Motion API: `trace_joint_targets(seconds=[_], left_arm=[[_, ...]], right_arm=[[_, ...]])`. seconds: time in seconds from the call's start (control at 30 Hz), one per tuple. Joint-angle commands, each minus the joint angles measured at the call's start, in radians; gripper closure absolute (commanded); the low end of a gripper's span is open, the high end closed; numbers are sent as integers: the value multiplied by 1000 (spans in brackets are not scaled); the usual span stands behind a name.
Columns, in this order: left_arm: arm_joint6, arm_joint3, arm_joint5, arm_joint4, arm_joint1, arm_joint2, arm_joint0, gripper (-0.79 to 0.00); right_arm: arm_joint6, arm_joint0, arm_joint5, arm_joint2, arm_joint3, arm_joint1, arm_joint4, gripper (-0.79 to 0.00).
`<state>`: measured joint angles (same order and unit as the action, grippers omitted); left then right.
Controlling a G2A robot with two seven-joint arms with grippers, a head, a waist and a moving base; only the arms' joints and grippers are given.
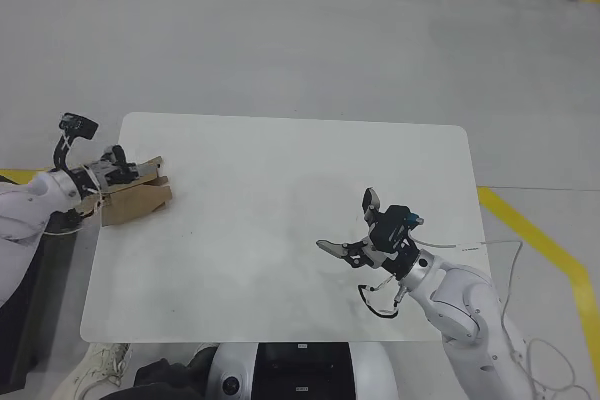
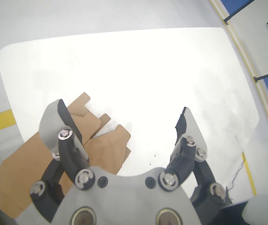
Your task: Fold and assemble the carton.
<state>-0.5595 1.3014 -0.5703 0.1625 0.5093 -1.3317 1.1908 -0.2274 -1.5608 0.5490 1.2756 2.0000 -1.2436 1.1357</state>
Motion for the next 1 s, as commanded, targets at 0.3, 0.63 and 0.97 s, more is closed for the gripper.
trace_joint_targets(seconds=[0.3,0.63,0.97], left_arm=[[-51,-128,-178,-179,2,-48,39,-785],[-51,-128,-178,-179,2,-48,39,-785],[-67,-132,-172,-207,5,-45,46,-785]], right_arm=[[0,0,0,0,0,0,0,-785],[0,0,0,0,0,0,0,-785],[0,0,0,0,0,0,0,-785]])
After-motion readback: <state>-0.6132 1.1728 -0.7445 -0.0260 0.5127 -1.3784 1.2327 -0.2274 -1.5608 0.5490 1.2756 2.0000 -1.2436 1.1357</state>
